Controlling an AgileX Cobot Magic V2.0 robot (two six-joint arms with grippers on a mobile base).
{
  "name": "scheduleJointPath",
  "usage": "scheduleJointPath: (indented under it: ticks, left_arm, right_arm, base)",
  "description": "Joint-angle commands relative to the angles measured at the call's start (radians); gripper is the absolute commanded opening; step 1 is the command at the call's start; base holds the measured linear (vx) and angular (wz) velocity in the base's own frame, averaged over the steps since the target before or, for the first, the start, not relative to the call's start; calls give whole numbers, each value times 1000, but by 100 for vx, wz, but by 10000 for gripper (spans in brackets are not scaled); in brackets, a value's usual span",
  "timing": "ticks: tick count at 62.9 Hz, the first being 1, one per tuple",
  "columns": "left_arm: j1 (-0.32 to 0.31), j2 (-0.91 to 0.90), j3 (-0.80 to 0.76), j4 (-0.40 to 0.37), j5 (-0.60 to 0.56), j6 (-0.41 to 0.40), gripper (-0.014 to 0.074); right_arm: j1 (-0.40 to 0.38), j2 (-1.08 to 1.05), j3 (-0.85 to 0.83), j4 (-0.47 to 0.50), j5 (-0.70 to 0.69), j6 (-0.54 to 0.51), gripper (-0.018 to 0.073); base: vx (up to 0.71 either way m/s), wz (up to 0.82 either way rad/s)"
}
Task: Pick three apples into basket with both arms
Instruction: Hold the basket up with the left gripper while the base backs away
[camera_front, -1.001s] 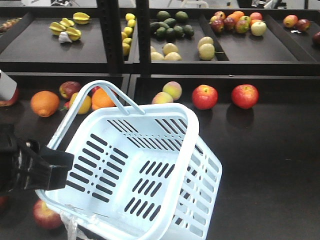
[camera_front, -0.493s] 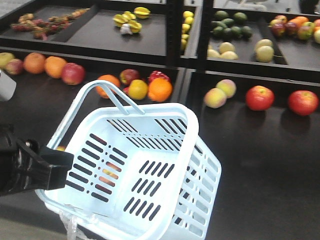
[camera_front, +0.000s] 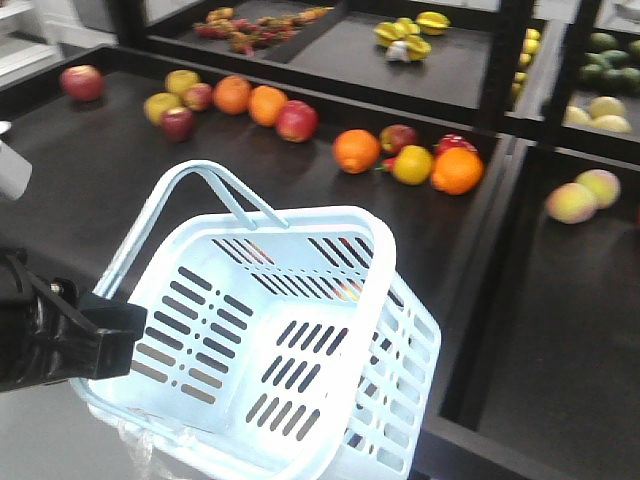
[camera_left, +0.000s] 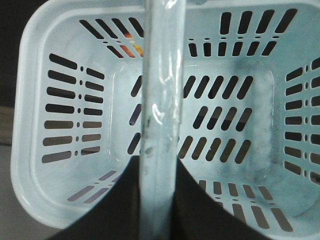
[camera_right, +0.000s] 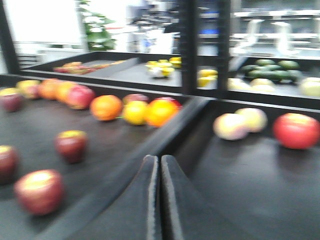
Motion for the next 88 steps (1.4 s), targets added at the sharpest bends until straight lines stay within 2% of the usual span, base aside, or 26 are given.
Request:
scheduleJointPath:
  ticks: [1, 88]
  left_arm:
    - [-7, -16, -31, -13, -81, -13, -8]
    - [-5, -16, -31, -13, -80, -13, -8]
  right_arm:
    - [-2, -12, 15, -10, -74, -9, -1]
    - [-2, -12, 15, -10, -74, -9, -1]
  base:
    - [-17, 60]
    - [-18, 62]
